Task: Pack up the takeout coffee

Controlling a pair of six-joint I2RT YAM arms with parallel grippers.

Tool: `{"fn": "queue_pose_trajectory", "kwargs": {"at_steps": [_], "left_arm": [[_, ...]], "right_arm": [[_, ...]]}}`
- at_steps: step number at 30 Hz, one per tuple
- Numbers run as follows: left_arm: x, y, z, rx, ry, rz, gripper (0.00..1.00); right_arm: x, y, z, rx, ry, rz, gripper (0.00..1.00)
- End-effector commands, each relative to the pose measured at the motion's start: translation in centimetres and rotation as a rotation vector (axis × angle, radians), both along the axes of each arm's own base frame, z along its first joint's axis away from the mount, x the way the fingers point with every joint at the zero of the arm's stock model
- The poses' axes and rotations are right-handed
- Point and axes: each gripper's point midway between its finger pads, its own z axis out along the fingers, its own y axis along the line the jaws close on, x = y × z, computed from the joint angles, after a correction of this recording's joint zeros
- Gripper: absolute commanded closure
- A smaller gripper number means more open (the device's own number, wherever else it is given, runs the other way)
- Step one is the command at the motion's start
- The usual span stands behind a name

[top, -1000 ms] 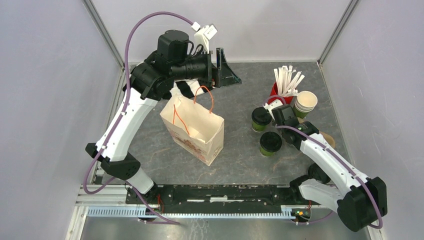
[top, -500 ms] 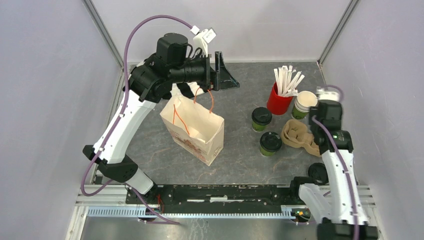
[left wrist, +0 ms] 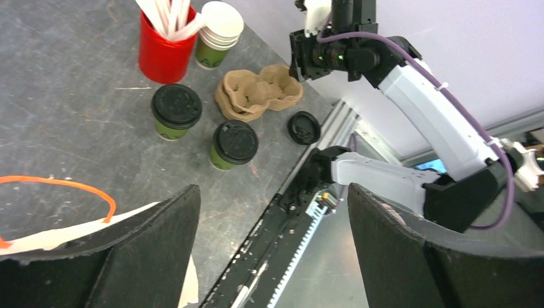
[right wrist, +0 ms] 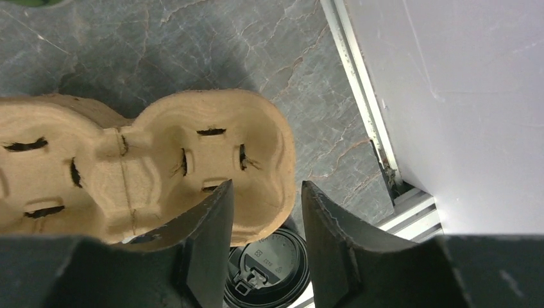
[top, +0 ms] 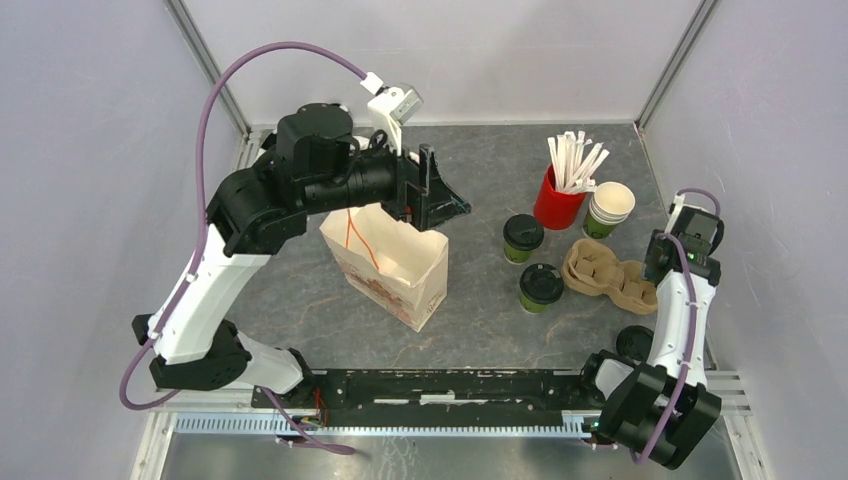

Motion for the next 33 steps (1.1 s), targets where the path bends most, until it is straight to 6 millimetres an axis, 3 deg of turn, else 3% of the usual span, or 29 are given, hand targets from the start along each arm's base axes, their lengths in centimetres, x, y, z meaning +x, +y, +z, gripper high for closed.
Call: {"fn": "queue_pose_trajectory", "kwargs": {"at_steps": [1, 3, 6, 11, 13, 17, 24, 27, 33], "left_arm": [[0.2, 0.9, 0.0, 0.090, -0.147, 0.063, 0.06], [-0.2, 0.9, 0.0, 0.108, -0.174, 0.075, 0.04], [-0.9, 0.6, -0.3, 0.122, -0.183, 0.062, 0.02], [-1.7, 0.3, -0.8, 0.125, -0.169, 0.032, 0.02], [-1.8, 0.2, -1.2, 0.134, -0.154, 0.028, 0.02], [-2.0, 0.0, -2.4, 0.163, -0.114, 0.019, 0.02], [-2.2, -1.4, -5.3, 0.239, -0.004, -0.006, 0.06], [-1.8, -2.2, -6.5, 0.288, 0.039, -0.002, 0.10], [-2.0, -3.3, -7.1, 0.282, 0.104, -0.007, 0.12]], "right_arm": [[-0.6, -0.1, -1.4, -0.009, -0.003, -0.002, 0.47], [-0.9, -0.6, -1.7, -0.017, -0.021, -0.049, 0.33], [-0.9, -0.7, -2.4, -0.005, -0.014, -0.064, 0.24], [-0.8, -0.5, -3.7, 0.048, 0.004, -0.116, 0.24], [-1.5, -0.9, -3.9, 0.033, 0.037, -0.154, 0.26], [-1.5, -0.8, -4.3, 0.051, 0.045, -0.173, 0.41], [-1.9, -2.5, -3.1, -0.074, 0.077, -0.126, 0.43], [-0.9, -2.3, -2.9, -0.074, 0.051, -0.096, 0.44], [-0.1, -2.0, -3.1, -0.048, 0.040, -0.070, 0.58]]}}
